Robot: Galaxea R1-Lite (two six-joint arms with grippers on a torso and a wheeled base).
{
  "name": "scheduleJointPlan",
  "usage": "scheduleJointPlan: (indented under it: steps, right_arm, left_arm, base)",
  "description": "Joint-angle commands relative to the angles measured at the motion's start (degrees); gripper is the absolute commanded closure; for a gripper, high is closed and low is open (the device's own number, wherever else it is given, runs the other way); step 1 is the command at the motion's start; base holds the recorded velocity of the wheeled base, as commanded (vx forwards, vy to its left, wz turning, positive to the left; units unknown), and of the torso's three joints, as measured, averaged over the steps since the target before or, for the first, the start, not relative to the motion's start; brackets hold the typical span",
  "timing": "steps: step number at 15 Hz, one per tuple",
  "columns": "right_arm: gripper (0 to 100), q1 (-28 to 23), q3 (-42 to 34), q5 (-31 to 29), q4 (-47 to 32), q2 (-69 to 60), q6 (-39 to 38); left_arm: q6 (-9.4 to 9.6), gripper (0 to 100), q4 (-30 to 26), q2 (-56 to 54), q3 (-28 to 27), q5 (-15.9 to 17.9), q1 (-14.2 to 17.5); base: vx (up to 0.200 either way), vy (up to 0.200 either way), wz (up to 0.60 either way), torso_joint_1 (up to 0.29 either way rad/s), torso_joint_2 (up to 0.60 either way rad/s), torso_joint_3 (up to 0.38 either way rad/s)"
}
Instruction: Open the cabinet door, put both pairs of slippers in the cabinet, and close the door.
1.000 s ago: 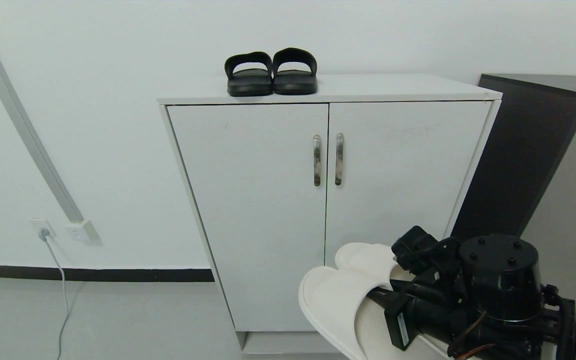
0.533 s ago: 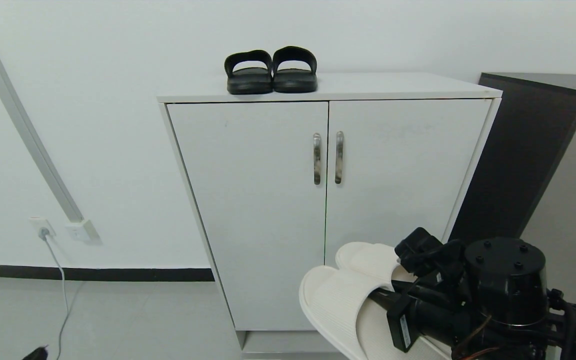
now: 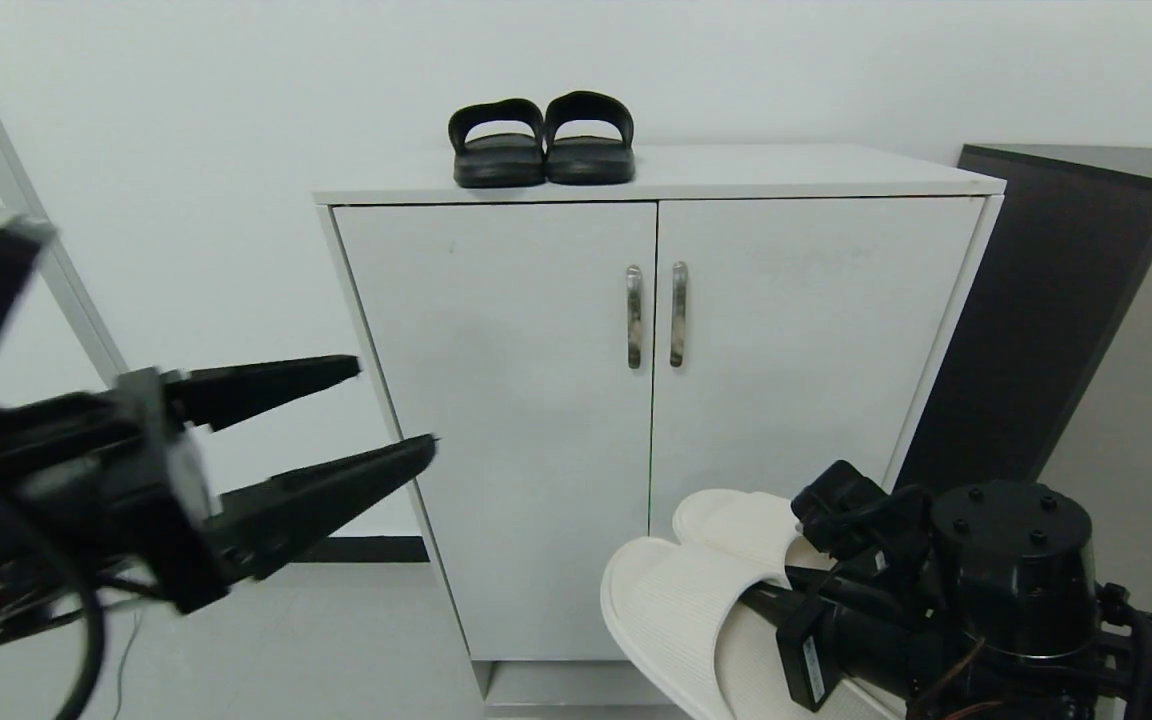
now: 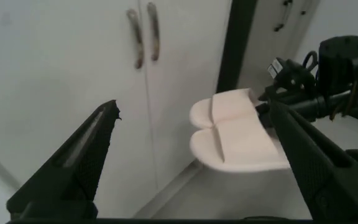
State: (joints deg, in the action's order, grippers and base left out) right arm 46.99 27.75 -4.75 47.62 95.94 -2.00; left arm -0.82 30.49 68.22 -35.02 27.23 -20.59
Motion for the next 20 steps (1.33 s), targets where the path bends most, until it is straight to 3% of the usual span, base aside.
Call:
scheduleJointPlan:
  steps: [1, 4, 6, 7, 11, 13, 15, 16, 20]
  right_arm:
    - [100, 0.0, 0.0, 0.0, 0.0, -0.2, 0.0]
    - [100, 0.0, -0.1, 0.0, 0.7, -0.2, 0.0]
    - [100, 0.0, -0.1, 0.0, 0.7, -0.1, 0.0]
    - [100, 0.0, -0.1, 0.0, 0.7, -0.1, 0.0]
    - [100, 0.0, -0.2, -0.1, 0.7, -0.3, 0.0]
    - [100, -0.1, -0.3, 0.0, 0.8, -0.2, -0.1]
    - [100, -0.1, -0.3, 0.0, 0.8, -0.1, 0.0]
    - [100, -0.1, -0.3, 0.0, 0.8, -0.1, -0.1]
    - [100, -0.1, -0.2, 0.1, 0.8, 0.0, -0.1]
  left_arm:
    - [-3.31, 0, 4.9, 14.8, -7.7, 0.2, -8.0]
    - [-8.15, 0, 4.8, 22.8, -16.3, 1.3, -11.9]
    - [-12.45, 0, 4.3, 27.1, -22.4, 7.5, -12.0]
    - [-14.30, 0, 4.2, 29.0, -24.9, 9.0, -12.2]
    - [-18.96, 0, 4.6, 36.9, -33.6, 9.0, -12.6]
    - [-20.45, 0, 4.2, 39.9, -38.4, 8.6, -12.5]
    - [-21.24, 0, 4.1, 41.8, -41.4, 5.8, -12.4]
    - [-21.33, 0, 4.1, 43.1, -43.2, 3.3, -12.4]
    - [-21.33, 0, 0.8, 44.1, -45.6, -1.7, -12.2]
  base:
    - [0.000, 0.000, 0.00, 0.000, 0.00, 0.000]
    - [0.000, 0.000, 0.00, 0.000, 0.00, 0.000]
    - [0.000, 0.000, 0.00, 0.000, 0.00, 0.000]
    - [0.000, 0.000, 0.00, 0.000, 0.00, 0.000]
    - [0.000, 0.000, 0.00, 0.000, 0.00, 0.000]
    - [0.000, 0.000, 0.00, 0.000, 0.00, 0.000]
    - [0.000, 0.000, 0.00, 0.000, 0.00, 0.000]
    - [0.000, 0.000, 0.00, 0.000, 0.00, 0.000]
    - [0.000, 0.000, 0.00, 0.000, 0.00, 0.000]
